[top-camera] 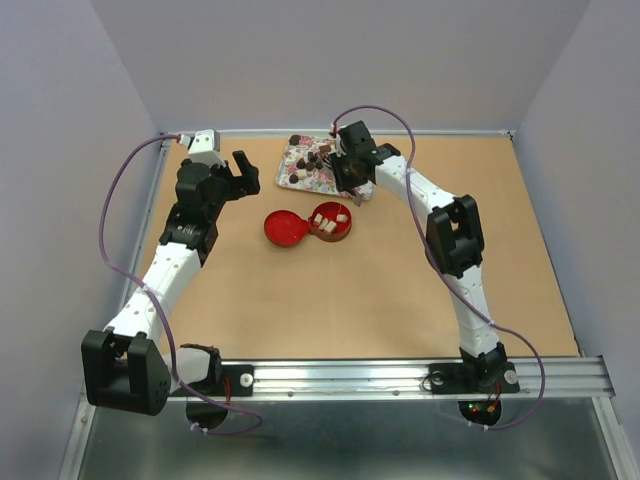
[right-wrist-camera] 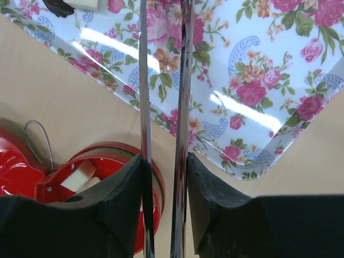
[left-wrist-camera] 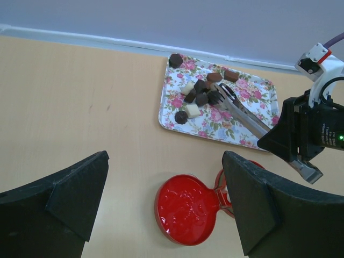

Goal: Pack the chocolate

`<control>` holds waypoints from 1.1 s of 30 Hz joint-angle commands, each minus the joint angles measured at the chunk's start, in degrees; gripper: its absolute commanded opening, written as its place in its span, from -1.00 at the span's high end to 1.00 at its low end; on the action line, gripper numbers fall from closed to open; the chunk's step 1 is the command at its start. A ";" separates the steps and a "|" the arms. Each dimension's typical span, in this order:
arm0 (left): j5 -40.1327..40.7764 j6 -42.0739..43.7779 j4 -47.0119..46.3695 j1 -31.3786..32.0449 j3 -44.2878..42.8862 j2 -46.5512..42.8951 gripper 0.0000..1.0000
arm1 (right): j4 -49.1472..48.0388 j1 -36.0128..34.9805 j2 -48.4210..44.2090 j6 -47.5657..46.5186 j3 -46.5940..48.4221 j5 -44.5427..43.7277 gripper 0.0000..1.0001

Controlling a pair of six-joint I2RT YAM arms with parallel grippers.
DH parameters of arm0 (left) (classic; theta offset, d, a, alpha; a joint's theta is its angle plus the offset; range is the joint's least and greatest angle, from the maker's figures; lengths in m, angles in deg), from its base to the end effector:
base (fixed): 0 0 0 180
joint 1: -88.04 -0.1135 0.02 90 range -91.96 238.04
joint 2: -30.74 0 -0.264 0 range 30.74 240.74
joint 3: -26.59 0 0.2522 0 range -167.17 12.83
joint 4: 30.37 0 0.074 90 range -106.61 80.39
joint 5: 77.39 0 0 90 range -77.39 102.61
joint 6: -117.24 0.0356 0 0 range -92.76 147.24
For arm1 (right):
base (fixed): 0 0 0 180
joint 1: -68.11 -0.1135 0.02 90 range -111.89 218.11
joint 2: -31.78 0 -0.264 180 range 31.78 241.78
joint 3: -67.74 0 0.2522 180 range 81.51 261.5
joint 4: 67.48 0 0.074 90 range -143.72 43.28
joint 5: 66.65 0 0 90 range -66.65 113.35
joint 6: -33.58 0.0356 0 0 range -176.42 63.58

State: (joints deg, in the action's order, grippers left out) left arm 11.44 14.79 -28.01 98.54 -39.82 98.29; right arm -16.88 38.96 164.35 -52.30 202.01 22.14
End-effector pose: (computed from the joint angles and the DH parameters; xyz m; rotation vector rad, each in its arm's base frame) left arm 0.2759 -0.0519 0.3458 -0.0122 1.6416 -0.3236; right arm 0.4569 0.2540 0.2328 -0.5189 2.3822 0.2370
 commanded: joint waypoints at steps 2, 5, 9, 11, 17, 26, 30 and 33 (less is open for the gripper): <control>0.38 0.93 -3.10 0.22 -1.85 -0.49 -0.97 | -1.77 0.49 -0.65 -0.16 2.19 0.86 0.27; 0.38 0.93 -3.10 0.22 -1.94 -0.66 -0.97 | -1.77 0.49 -1.96 -0.25 1.49 0.86 0.34; 0.12 0.76 -3.10 0.22 -1.94 -0.66 -0.97 | -1.77 0.49 -4.69 -0.87 -0.01 -0.01 0.37; 0.03 0.67 -3.02 0.13 -1.94 -0.75 -0.97 | -1.77 0.41 -6.52 -0.96 -0.89 -0.46 0.38; -0.06 0.58 -3.10 0.13 -1.76 -1.10 -0.97 | -1.95 0.41 -10.49 -1.13 -3.87 -1.42 0.39; -0.50 0.41 -2.75 0.22 -1.59 -2.24 -0.97 | -1.86 0.41 -19.97 -1.75 -13.27 0.24 0.39; -0.68 0.14 -2.66 0.22 -1.41 -2.77 -0.97 | -1.86 0.49 -27.18 -1.92 -21.44 3.30 0.39; -0.85 0.14 -2.58 0.13 -1.50 -2.77 -0.97 | -1.86 0.49 -33.24 -1.40 -28.64 5.25 0.38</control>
State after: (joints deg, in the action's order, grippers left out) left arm 11.26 14.70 -27.96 98.54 -39.82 97.66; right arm -17.36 39.18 138.25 -53.44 178.80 23.91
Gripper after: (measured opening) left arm 0.986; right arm 0.328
